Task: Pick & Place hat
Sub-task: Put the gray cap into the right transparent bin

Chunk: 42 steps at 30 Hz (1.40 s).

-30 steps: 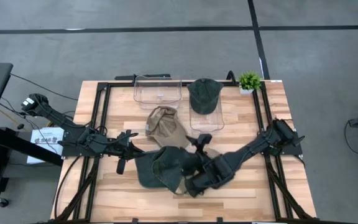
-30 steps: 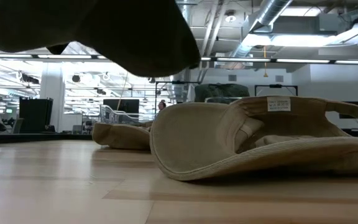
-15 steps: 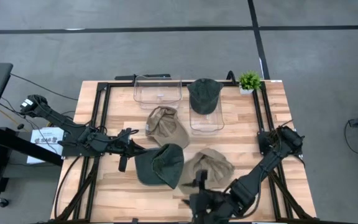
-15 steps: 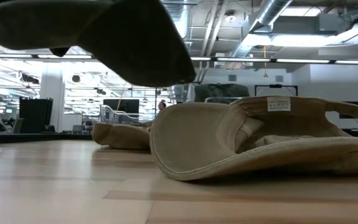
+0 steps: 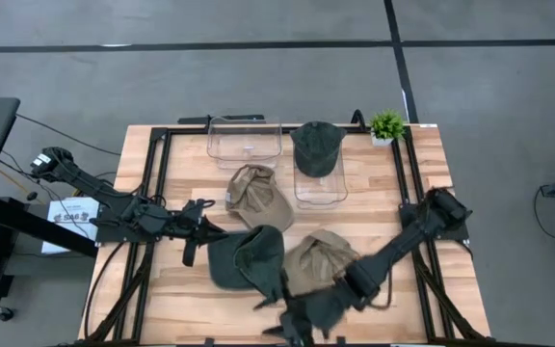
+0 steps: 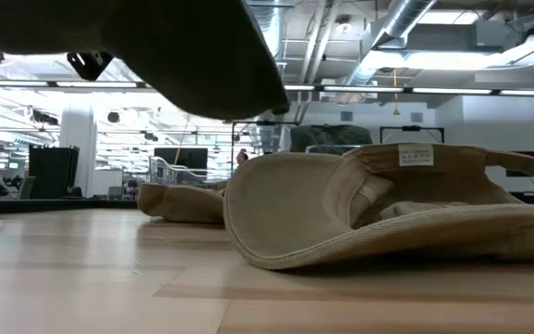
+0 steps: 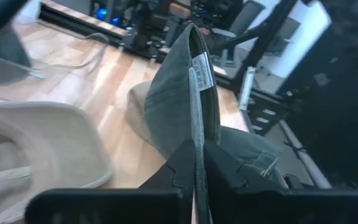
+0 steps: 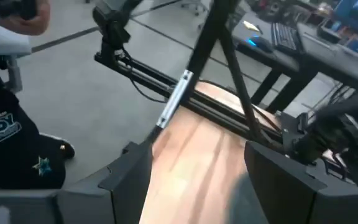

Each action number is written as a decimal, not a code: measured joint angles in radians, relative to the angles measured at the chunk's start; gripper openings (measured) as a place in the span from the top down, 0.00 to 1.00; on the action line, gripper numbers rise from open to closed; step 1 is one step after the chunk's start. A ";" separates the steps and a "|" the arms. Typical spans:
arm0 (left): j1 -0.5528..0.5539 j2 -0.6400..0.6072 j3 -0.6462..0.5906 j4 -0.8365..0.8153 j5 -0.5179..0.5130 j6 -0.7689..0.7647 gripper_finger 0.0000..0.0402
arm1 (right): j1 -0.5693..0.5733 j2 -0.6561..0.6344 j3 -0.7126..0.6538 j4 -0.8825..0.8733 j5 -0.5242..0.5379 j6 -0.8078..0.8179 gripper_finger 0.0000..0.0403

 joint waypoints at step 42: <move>0.303 0.003 0.000 0.404 0.254 0.079 0.95 | -0.358 -0.963 -1.324 0.676 -0.260 0.139 0.38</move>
